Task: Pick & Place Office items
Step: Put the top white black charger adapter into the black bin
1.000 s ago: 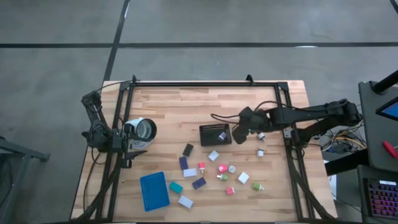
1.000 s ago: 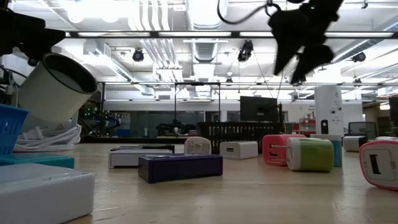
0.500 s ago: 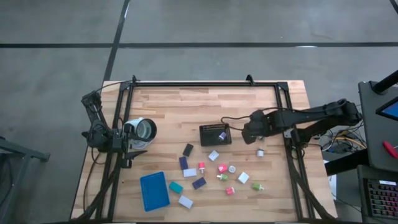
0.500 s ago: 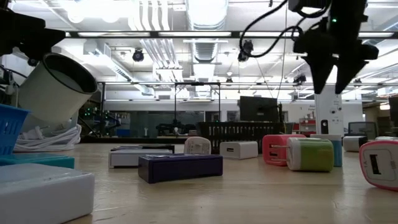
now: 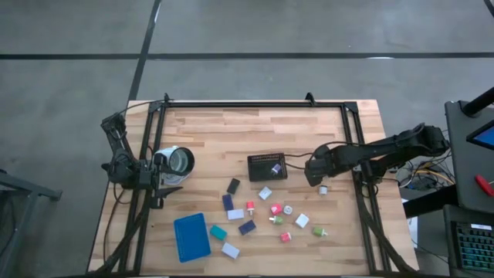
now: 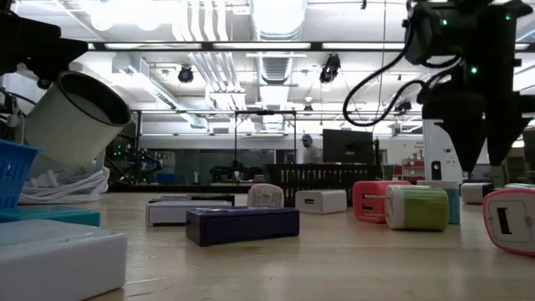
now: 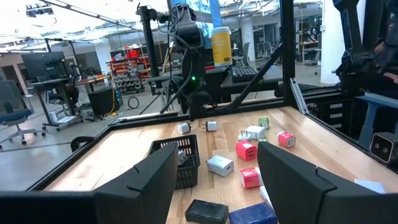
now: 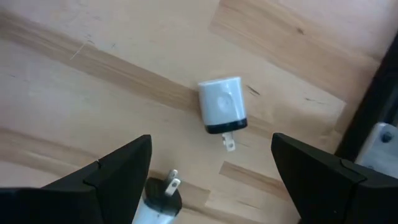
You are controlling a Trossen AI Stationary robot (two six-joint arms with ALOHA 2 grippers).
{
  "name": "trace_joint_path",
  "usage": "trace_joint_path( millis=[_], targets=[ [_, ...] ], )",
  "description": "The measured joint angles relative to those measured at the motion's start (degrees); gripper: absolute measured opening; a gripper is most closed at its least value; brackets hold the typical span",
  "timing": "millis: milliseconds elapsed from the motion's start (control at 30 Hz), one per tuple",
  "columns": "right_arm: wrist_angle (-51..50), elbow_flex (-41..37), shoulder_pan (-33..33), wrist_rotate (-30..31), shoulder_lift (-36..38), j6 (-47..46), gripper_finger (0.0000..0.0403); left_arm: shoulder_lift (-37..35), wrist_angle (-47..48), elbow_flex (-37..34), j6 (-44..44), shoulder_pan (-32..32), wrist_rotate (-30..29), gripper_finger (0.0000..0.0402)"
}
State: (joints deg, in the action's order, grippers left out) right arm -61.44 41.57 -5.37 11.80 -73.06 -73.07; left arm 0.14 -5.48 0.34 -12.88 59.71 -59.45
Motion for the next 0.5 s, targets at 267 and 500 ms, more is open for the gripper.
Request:
trace_joint_path(
  millis=[267,500],
  targets=[
    [6.38,-6.01,0.22,0.21,3.41,0.35,0.0329,0.0,0.0,-0.02,0.0,0.02,-0.02,0.0225],
    [14.74,-12.07,0.2,3.57,5.47,1.85,0.0329,0.0,0.0,-0.02,0.0,0.02,0.0,0.0225]
  ],
)
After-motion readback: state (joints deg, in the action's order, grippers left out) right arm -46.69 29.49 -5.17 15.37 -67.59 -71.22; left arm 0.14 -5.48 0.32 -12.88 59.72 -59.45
